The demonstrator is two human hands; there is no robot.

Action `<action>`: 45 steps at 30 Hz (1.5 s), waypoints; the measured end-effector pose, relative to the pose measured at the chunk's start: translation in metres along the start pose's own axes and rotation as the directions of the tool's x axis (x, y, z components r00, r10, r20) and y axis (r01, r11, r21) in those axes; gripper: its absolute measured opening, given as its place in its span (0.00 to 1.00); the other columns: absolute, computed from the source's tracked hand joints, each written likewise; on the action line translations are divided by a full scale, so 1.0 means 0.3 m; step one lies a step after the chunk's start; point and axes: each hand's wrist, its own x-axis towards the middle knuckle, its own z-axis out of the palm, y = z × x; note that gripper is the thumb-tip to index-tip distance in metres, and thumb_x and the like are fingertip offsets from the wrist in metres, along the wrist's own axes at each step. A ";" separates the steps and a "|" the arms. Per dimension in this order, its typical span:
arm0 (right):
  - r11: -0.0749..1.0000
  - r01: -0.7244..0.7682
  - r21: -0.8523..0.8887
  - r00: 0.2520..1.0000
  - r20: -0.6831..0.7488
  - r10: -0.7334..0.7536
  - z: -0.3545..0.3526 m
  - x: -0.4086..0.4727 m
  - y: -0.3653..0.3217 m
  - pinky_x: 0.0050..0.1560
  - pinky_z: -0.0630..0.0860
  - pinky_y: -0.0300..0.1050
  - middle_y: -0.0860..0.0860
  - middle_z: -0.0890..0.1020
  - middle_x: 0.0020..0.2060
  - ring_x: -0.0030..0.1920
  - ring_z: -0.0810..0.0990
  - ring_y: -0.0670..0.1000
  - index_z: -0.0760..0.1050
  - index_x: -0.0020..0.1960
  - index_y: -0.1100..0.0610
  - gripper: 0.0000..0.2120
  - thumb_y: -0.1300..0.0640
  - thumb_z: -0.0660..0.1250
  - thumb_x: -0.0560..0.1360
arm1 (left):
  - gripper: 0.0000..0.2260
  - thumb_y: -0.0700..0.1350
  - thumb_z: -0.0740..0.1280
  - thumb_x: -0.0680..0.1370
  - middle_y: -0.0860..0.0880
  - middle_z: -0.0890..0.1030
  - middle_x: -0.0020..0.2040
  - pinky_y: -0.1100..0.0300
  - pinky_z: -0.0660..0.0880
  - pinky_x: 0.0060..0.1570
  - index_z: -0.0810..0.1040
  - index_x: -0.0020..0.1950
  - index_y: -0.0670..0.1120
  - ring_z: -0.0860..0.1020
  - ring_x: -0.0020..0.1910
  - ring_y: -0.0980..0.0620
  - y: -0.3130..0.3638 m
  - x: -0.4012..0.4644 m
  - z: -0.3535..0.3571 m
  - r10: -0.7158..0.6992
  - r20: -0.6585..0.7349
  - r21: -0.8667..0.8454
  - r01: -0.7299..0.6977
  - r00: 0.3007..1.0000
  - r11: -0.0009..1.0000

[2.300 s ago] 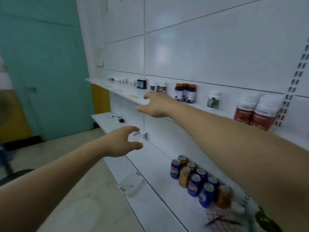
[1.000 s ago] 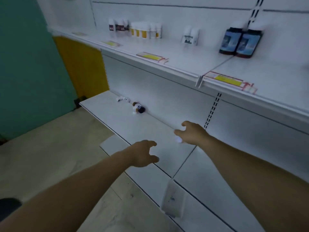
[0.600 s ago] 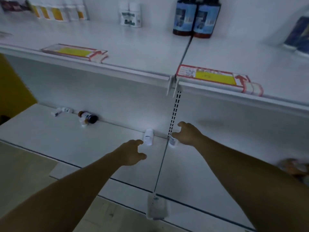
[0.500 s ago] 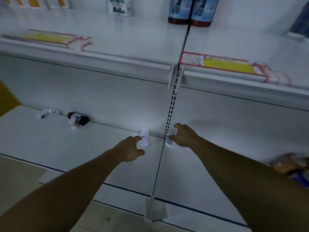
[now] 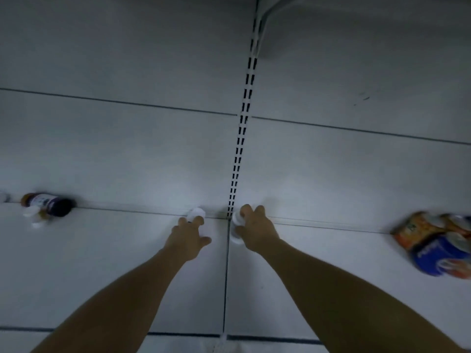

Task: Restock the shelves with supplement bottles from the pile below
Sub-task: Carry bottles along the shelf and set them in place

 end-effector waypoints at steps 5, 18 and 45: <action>0.955 -0.010 0.298 0.993 -0.106 0.044 -0.023 -0.115 -0.021 0.48 0.75 0.48 0.54 0.67 0.54 0.47 0.76 0.58 0.69 0.59 0.56 0.13 0.52 0.64 0.77 | 0.24 0.40 0.66 0.76 0.38 0.71 0.58 0.54 0.74 0.44 0.60 0.69 0.46 0.75 0.48 0.42 0.015 -0.069 -0.024 -0.063 -0.026 -0.422 0.046 0.998 0.906; 0.125 -0.131 0.984 0.956 0.092 0.280 -0.414 -0.685 -0.294 0.39 0.77 0.46 0.51 0.80 0.37 0.36 0.79 0.52 0.78 0.48 0.56 0.12 0.59 0.55 0.78 | 0.24 0.34 0.52 0.77 0.38 0.76 0.58 0.45 0.76 0.45 0.65 0.72 0.49 0.77 0.48 0.38 0.207 -0.770 -0.506 0.188 0.291 -0.951 0.305 0.938 -0.050; 0.618 0.274 0.737 0.957 -0.273 -0.099 -1.023 -1.293 -0.003 0.42 0.77 0.41 0.51 0.75 0.57 0.51 0.78 0.50 0.73 0.58 0.42 0.20 0.61 0.70 0.72 | 0.09 0.41 0.58 0.79 0.40 0.75 0.51 0.56 0.78 0.33 0.72 0.59 0.46 0.77 0.43 0.44 0.820 -1.367 -0.682 0.317 -0.017 -0.976 0.053 0.948 -0.211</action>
